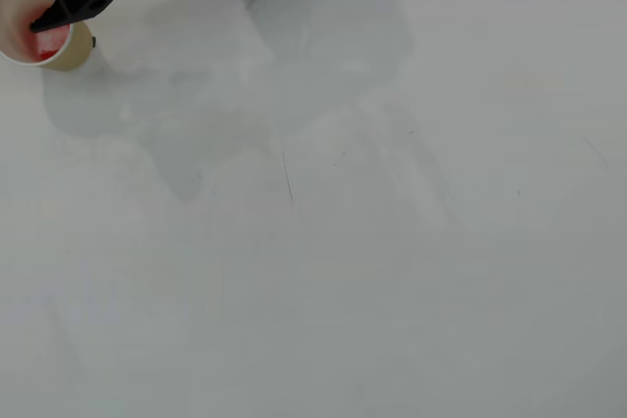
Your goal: Pick up the cube and drop it in the cup.
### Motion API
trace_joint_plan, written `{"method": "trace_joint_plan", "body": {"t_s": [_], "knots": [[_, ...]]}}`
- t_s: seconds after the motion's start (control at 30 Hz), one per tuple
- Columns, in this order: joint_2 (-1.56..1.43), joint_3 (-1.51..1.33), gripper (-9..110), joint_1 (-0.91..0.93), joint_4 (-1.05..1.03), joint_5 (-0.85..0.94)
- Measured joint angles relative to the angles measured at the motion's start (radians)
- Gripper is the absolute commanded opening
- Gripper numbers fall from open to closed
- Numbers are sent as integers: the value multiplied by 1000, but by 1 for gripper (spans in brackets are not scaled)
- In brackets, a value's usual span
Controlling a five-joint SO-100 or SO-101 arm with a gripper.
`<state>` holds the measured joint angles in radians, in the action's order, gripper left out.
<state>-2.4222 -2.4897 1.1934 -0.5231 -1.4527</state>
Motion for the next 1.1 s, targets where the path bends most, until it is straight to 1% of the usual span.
{"method": "trace_joint_plan", "body": {"t_s": [0.07,0.13,0.17,0.2,0.33,0.5,0.73,0.93,1.1], "knots": [[0,0,21,-15,0,0],[0,0,11,-37,0,0],[0,0,3,-48,0,0],[-5,0,0,-55,3,0],[-35,0,0,-101,28,0],[-64,0,0,-239,61,0],[-147,-54,0,-557,92,-2],[-256,-224,0,-847,94,-2],[-373,-399,0,-1049,107,-2]]}}
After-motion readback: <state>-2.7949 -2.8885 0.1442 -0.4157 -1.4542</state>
